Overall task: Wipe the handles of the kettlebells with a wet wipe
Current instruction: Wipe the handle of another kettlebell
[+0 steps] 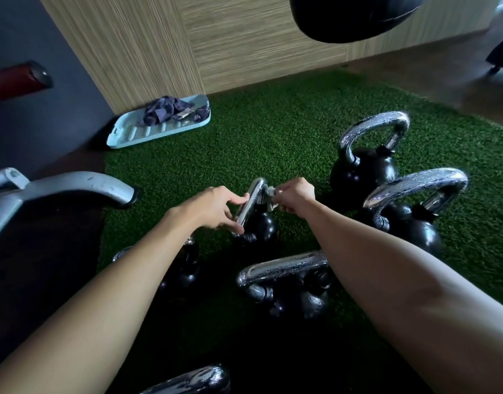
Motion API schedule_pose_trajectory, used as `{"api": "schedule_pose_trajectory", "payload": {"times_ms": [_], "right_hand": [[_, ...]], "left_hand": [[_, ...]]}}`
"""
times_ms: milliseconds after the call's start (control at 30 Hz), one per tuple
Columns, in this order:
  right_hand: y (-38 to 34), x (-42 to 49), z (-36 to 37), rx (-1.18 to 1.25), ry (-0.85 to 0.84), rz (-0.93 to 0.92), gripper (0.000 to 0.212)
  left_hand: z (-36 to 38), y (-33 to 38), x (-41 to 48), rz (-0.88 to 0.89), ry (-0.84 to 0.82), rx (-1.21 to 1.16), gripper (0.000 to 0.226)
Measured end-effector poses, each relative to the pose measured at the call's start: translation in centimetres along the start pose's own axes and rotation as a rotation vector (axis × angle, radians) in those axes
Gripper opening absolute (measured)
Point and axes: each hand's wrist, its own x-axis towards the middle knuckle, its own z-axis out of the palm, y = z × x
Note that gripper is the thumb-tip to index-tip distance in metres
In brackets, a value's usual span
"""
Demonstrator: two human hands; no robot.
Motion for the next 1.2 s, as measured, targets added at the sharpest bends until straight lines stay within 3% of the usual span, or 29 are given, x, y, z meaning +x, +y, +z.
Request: {"api": "schedule_pose_trajectory", "payload": {"times_ms": [100, 200, 333, 500, 700, 900, 1067, 1200], "right_hand": [[0.0, 0.1, 1.1, 0.000, -0.075, -0.005, 0.033], [0.3, 0.7, 1.6, -0.027, -0.095, 0.010, 0.018], [0.4, 1.0, 1.4, 0.004, -0.143, 0.019, 0.019], [-0.8, 1.1, 0.1, 0.167, -0.063, -0.057, 0.026], [-0.5, 0.7, 1.5, 0.106, -0.064, -0.053, 0.023], [-1.8, -1.6, -0.2, 0.263, -0.104, -0.246, 0.039], [-2.4, -4.2, 0.2, -0.012, -0.085, -0.391, 0.040], [-3.6, -4.7, -0.1, 0.034, -0.064, -0.302, 0.033]], "left_hand": [[-1.2, 0.4, 1.0, 0.044, -0.092, -0.034, 0.109], [-1.2, 0.1, 1.2, 0.053, -0.085, -0.050, 0.109], [-0.6, -0.9, 0.6, 0.057, -0.065, -0.100, 0.106], [-0.6, -1.4, 0.9, 0.061, -0.030, -0.082, 0.109], [-0.8, -1.8, 1.3, 0.075, -0.047, -0.096, 0.108], [-1.1, -2.0, 1.5, 0.043, -0.036, -0.054, 0.111], [-0.8, -2.2, 1.3, 0.036, -0.021, -0.035, 0.109], [-0.8, -2.5, 1.1, 0.055, -0.027, -0.059, 0.109]]}}
